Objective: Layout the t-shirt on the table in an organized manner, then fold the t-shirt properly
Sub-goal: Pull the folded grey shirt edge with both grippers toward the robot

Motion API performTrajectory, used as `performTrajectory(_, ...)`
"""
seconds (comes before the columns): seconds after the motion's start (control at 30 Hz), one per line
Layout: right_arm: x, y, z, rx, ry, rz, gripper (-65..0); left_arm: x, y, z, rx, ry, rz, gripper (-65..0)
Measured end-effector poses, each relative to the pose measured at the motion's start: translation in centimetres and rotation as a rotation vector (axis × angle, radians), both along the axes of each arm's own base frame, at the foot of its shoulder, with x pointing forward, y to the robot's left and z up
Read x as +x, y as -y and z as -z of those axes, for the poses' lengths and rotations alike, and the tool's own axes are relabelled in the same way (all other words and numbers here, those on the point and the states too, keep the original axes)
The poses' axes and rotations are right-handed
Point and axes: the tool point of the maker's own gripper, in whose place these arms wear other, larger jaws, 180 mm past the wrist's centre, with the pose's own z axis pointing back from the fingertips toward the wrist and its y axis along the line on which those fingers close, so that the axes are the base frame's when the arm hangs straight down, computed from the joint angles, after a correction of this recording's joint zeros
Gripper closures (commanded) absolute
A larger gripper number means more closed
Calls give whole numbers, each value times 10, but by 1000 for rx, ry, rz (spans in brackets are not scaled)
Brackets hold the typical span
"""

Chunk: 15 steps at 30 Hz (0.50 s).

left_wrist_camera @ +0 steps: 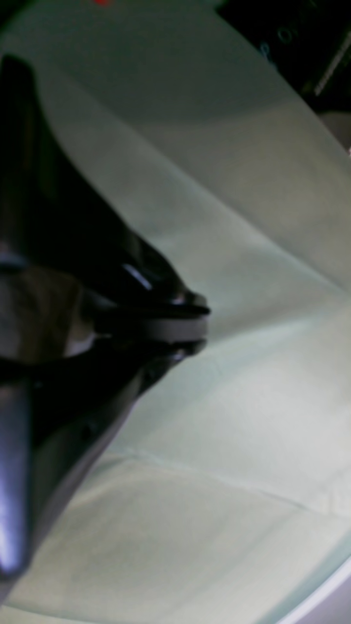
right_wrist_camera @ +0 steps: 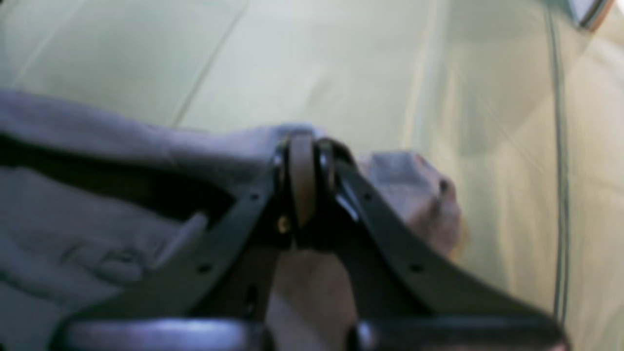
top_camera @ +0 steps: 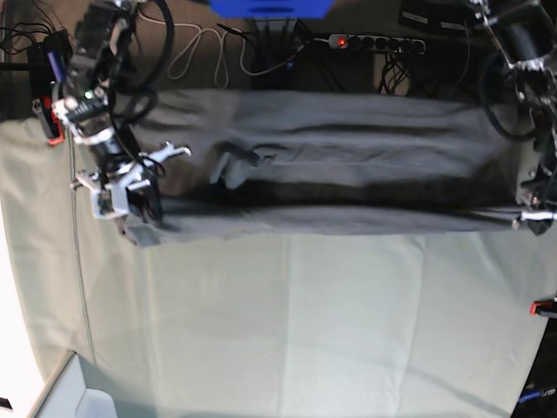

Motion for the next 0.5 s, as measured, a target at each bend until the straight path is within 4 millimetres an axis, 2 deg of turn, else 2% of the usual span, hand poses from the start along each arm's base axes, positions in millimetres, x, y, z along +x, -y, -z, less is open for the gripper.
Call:
performTrajectory(0.13,-14,2,9,-1,-34,1,0,-21,-13,-14,52,8,-26,-1)
performTrajectory(0.2,-22,2,13,8,-49,3,0,-27,-11,-23,58,36,-27,-1)
performTrajectory(0.37,-35,11,21,3,-81,21,0,-56,-3,-1,-2,-12,-42,-1)
performTrajectory(0.5,-47,20,20,29,-70,63,0,-68,0,6,-38,-16,-47,-1)
